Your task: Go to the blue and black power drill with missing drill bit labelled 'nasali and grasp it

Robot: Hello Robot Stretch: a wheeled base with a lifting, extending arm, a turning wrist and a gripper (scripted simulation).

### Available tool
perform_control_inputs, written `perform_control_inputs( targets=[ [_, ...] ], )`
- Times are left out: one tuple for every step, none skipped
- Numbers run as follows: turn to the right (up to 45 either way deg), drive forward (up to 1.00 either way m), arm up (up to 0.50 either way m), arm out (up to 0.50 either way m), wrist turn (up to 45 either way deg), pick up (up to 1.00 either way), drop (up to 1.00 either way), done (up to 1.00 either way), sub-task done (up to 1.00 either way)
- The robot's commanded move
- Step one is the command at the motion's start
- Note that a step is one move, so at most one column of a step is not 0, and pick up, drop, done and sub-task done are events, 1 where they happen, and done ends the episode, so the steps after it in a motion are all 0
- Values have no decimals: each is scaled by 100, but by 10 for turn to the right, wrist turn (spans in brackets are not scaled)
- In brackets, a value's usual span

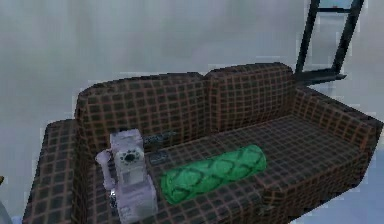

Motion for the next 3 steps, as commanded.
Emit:
perform_control_inputs(
  targets=[
    [360,0,0,0,0,0,0,0,0],
    [0,75,0,0,0,0,0,0,0],
    [-450,0,0,0,0,0,0,0,0]
  ],
)
